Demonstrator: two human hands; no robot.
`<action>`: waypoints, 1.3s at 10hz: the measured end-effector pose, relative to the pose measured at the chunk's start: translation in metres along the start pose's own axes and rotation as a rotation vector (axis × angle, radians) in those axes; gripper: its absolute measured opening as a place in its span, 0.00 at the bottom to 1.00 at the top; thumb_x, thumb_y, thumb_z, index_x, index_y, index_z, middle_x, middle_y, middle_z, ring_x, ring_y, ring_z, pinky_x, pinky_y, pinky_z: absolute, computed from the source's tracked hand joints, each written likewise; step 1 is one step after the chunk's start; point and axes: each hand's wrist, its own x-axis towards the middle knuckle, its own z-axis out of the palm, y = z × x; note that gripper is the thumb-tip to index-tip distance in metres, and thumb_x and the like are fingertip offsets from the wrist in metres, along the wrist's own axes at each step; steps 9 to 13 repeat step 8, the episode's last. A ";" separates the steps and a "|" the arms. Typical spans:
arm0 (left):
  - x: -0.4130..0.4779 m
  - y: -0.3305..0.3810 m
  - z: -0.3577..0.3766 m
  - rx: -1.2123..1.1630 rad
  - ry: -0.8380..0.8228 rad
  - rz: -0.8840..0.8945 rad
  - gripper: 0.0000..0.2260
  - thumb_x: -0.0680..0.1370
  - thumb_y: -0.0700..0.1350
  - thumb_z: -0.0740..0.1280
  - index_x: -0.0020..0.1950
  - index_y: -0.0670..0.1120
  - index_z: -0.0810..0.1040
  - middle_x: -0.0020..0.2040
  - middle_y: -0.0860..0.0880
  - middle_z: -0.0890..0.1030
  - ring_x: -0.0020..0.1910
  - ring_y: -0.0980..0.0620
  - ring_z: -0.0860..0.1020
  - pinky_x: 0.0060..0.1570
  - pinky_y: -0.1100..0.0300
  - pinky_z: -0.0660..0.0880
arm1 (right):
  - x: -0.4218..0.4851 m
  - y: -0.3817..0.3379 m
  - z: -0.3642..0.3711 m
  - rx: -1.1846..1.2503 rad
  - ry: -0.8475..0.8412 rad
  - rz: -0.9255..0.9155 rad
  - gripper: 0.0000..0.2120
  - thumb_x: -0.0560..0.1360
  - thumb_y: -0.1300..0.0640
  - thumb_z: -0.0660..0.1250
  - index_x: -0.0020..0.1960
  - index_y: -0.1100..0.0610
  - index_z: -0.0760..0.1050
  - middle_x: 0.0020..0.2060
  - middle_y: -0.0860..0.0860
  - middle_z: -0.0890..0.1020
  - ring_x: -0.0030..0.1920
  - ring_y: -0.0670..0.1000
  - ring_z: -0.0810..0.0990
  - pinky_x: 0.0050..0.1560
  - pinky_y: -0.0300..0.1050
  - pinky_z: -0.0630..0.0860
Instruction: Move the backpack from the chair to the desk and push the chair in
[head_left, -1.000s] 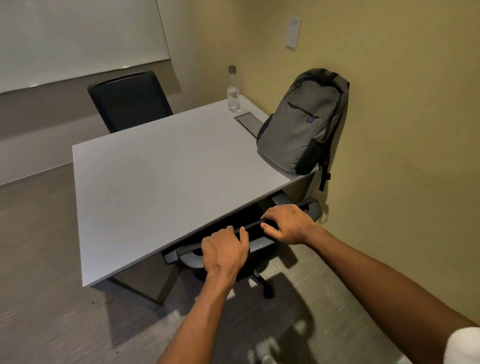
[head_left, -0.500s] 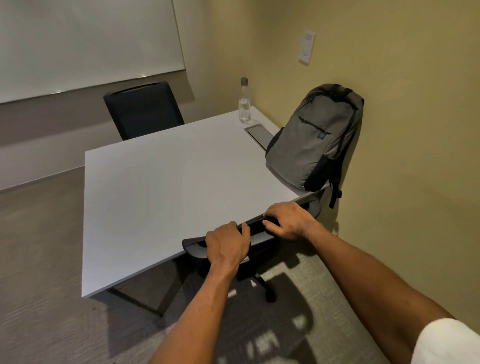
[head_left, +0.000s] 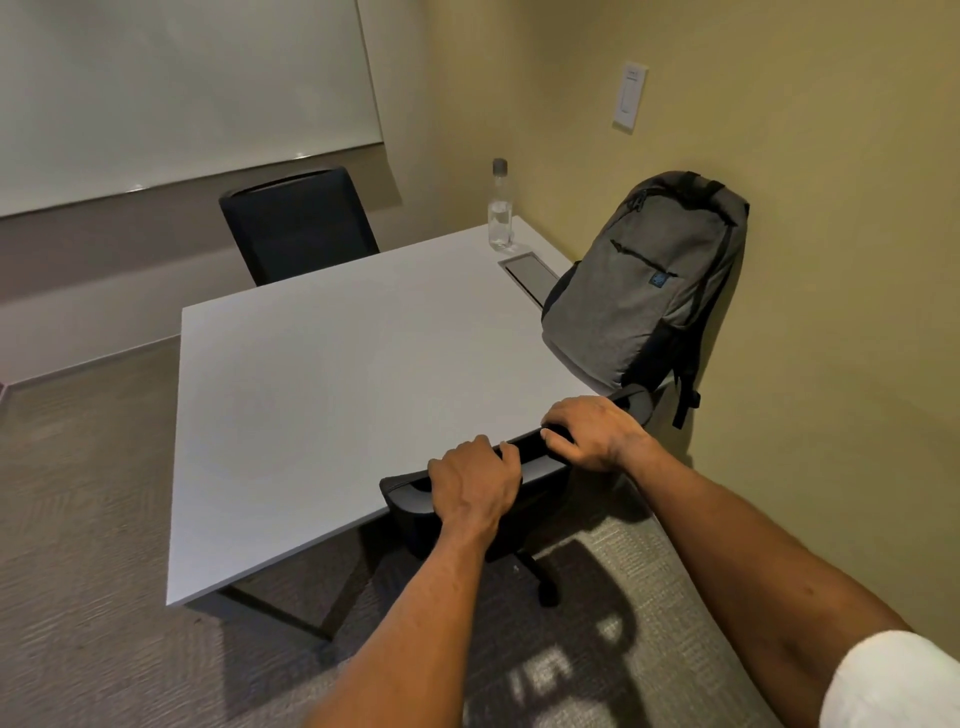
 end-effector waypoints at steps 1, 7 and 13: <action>-0.003 0.000 -0.001 0.006 0.005 0.006 0.23 0.80 0.60 0.48 0.43 0.47 0.75 0.33 0.50 0.72 0.34 0.47 0.72 0.44 0.50 0.65 | -0.002 0.000 0.002 0.004 0.007 0.020 0.30 0.79 0.35 0.49 0.59 0.51 0.83 0.53 0.50 0.86 0.52 0.51 0.82 0.56 0.53 0.80; -0.033 -0.068 -0.027 0.012 -0.012 0.036 0.27 0.86 0.56 0.47 0.73 0.42 0.74 0.72 0.41 0.78 0.74 0.40 0.72 0.80 0.39 0.57 | -0.013 -0.106 -0.001 0.010 -0.082 0.064 0.36 0.86 0.35 0.48 0.82 0.59 0.63 0.81 0.57 0.68 0.80 0.57 0.67 0.83 0.54 0.62; -0.038 -0.109 -0.035 -0.021 0.008 -0.017 0.29 0.86 0.58 0.45 0.83 0.44 0.58 0.84 0.43 0.61 0.83 0.43 0.58 0.83 0.39 0.46 | -0.006 -0.143 0.006 -0.021 -0.074 0.008 0.36 0.86 0.35 0.47 0.85 0.58 0.58 0.85 0.56 0.61 0.84 0.56 0.59 0.85 0.53 0.54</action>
